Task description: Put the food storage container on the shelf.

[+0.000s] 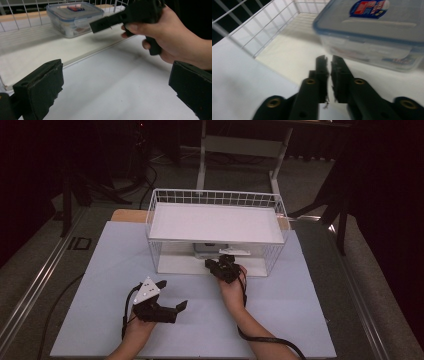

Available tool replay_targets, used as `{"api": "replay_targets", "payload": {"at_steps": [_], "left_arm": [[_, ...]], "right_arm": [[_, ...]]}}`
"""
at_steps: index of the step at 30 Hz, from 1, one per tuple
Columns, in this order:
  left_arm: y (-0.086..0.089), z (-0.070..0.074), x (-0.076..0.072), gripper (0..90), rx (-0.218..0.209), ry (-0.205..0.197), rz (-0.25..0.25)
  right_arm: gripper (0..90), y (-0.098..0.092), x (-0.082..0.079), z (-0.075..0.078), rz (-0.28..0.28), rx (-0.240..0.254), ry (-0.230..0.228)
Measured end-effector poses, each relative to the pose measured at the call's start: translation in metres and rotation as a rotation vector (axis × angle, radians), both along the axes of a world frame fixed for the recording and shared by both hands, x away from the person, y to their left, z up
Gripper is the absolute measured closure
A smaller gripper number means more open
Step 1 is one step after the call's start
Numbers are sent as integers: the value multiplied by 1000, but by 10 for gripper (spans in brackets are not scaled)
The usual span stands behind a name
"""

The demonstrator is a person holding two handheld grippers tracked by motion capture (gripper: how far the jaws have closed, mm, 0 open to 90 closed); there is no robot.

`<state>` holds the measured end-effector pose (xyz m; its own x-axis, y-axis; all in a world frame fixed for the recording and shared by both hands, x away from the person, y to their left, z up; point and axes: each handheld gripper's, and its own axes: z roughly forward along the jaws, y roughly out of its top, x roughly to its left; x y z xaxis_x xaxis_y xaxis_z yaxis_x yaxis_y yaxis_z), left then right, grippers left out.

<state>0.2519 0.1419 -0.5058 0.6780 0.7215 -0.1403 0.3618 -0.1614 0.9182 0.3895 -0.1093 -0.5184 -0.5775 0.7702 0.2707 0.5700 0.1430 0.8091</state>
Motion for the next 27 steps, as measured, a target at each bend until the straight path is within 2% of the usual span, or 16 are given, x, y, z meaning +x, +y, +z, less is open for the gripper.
{"api": "replay_targets", "payload": {"at_steps": [2, 6, 7, 9, 10, 14, 16, 18, 23, 25, 27], "left_arm": [[0, 1, 1, 7, -2, -10, 1], [-1, 6, 3, 7, -19, -27, -32], [-1, 8, 3, 7, -24, -37, -41], [-2, 13, 3, 7, -2, -47, -44], [-3, 15, 3, 7, -12, -48, -47], [-3, 19, 4, 7, -34, -41, -55], [-4, 20, 4, 7, -28, -37, -55], [-5, 21, 4, 7, -36, -36, -63], [-6, 25, 4, 7, -30, -37, -81], [-5, 27, 4, 7, -32, -40, -95], [-4, 30, 4, 7, -54, -26, -123]], "right_arm": [[676, -1, -7, 2, 12, 2, -4], [431, -5, -23, 8, 46, -19, -49], [366, -6, -27, 10, 60, -2, -54], [252, -10, -35, 14, 76, 9, -68], [187, -12, -38, 16, 98, 21, -69], [133, -19, -51, 24, 146, 17, -94], [141, -20, -54, 26, 155, 14, -99], [139, -24, -62, 31, 172, 0, -125], [140, -30, -68, 36, 172, 3, -126], [141, -34, -71, 38, 165, 3, -146], [143, -38, -76, 42, 172, -3, -157]]}}
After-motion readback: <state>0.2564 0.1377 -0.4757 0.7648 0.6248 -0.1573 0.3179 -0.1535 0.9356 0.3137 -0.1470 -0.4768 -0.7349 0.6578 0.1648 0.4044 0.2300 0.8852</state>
